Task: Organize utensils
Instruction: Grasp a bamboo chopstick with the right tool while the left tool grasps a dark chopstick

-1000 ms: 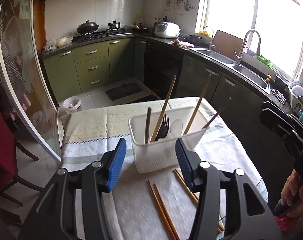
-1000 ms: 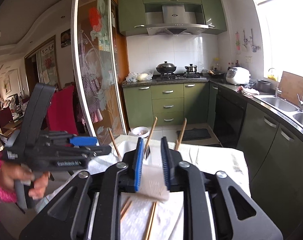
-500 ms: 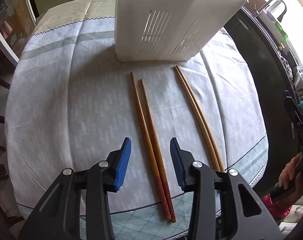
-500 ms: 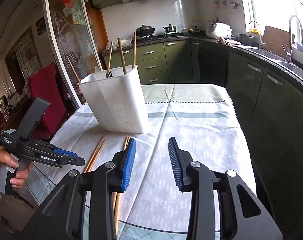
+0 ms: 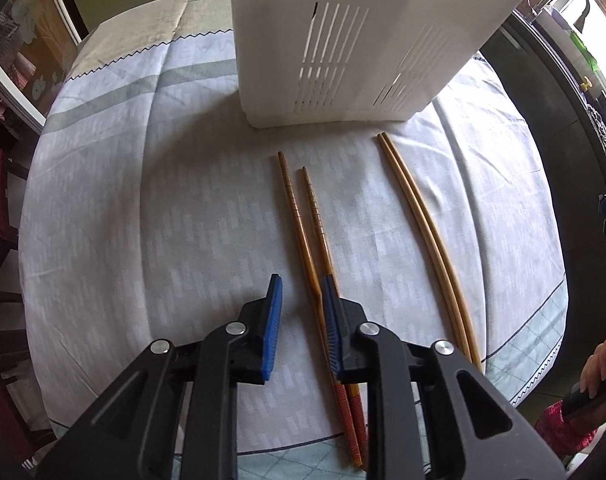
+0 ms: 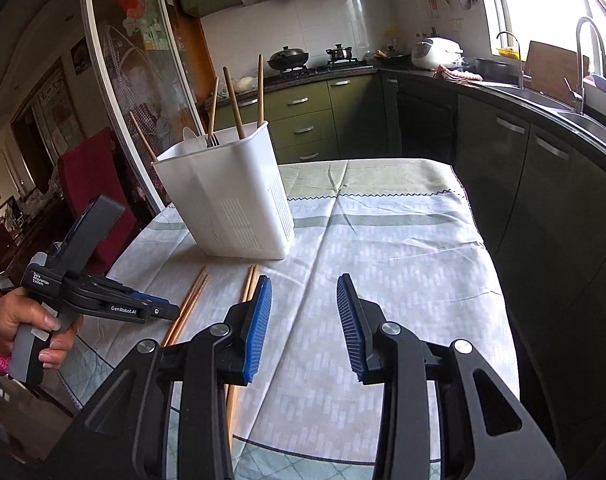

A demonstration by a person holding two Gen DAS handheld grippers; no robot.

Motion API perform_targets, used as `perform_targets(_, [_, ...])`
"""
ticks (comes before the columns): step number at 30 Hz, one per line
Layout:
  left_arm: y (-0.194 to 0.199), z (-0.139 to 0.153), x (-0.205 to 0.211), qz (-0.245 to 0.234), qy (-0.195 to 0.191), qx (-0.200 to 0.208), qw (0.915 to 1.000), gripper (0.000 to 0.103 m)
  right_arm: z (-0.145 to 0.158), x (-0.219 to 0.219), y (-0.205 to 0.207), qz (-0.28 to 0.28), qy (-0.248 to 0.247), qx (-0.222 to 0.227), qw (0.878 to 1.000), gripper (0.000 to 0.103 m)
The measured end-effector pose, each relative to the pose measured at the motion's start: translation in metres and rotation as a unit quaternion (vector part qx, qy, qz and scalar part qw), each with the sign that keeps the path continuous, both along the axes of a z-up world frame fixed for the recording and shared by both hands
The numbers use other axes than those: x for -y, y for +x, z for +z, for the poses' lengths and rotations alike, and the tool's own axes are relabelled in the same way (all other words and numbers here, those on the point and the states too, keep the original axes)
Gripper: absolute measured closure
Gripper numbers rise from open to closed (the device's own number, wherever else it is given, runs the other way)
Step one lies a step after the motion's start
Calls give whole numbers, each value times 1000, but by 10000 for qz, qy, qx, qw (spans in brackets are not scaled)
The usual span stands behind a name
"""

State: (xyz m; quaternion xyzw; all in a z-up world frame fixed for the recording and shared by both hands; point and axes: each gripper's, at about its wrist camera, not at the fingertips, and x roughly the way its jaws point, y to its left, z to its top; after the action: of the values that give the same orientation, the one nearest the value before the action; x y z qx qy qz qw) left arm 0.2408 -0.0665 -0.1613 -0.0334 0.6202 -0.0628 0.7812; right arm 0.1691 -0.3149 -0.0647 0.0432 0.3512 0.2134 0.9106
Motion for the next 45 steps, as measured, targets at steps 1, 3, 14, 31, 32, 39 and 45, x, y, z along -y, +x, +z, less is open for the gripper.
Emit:
perform_targets(1, [3, -1, 2, -12, 23, -11, 10000, 83, -1, -1, 1, 8, -10, -16, 10000, 68])
perform_targets(3, [5, -3, 3, -31, 80, -44, 10000, 84, -2, -5, 2, 53, -60, -60, 10000, 68])
perform_targets(14, [2, -9, 8, -222, 224, -28, 9995, 96, -47, -73, 38, 926, -710, -898, 9891, 65])
perform_targets(31, [-9, -8, -23, -199, 108, 91, 9997, 96, -85, -117, 55, 1064, -1795, -1129, 9714, 67])
perform_targets(32, [-9, -7, -24, -198, 102, 91, 9997, 96, -85, -119, 55, 1030, -1893, -1089, 9704, 67])
perform_targets(39, [-7, -7, -32, -74, -8, -8, 10000, 96, -82, -130, 54, 1156, -2019, -1118, 9661, 67])
perform_targets(45, [-6, -5, -38, -144, -17, -22, 9999, 96, -88, -133, 57, 1136, -2108, -1203, 9634, 67])
